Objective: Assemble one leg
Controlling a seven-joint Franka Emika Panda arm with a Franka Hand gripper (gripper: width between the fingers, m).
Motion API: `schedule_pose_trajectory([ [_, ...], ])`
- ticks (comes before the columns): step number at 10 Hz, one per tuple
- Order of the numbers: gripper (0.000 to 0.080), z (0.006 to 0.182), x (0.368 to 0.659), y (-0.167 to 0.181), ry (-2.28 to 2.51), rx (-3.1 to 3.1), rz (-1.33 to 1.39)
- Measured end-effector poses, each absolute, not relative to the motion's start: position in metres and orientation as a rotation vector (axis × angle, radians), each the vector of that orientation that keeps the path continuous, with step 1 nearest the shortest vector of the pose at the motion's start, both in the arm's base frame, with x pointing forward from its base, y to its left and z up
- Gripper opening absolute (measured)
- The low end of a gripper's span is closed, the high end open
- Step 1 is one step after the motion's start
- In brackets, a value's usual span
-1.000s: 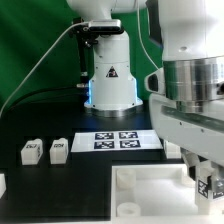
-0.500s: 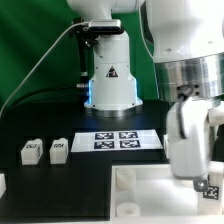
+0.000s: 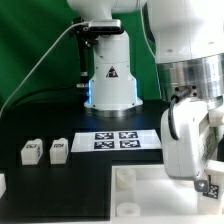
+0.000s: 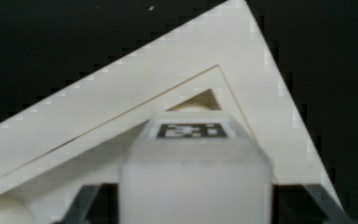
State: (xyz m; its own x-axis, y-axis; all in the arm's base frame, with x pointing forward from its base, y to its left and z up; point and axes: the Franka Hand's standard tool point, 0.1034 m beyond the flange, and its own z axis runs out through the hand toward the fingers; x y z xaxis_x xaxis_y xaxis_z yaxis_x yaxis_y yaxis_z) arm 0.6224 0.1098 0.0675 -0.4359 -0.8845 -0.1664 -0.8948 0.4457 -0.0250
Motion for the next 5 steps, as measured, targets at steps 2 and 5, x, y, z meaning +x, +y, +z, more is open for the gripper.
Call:
schedule_pose_trajectory([
  [2,0.06,0.064,0.62,0.115,2.437,-1.746,0.077],
  [5,0.0648,0.065,0.62,0.121,2.012,-2.251,-0.001],
])
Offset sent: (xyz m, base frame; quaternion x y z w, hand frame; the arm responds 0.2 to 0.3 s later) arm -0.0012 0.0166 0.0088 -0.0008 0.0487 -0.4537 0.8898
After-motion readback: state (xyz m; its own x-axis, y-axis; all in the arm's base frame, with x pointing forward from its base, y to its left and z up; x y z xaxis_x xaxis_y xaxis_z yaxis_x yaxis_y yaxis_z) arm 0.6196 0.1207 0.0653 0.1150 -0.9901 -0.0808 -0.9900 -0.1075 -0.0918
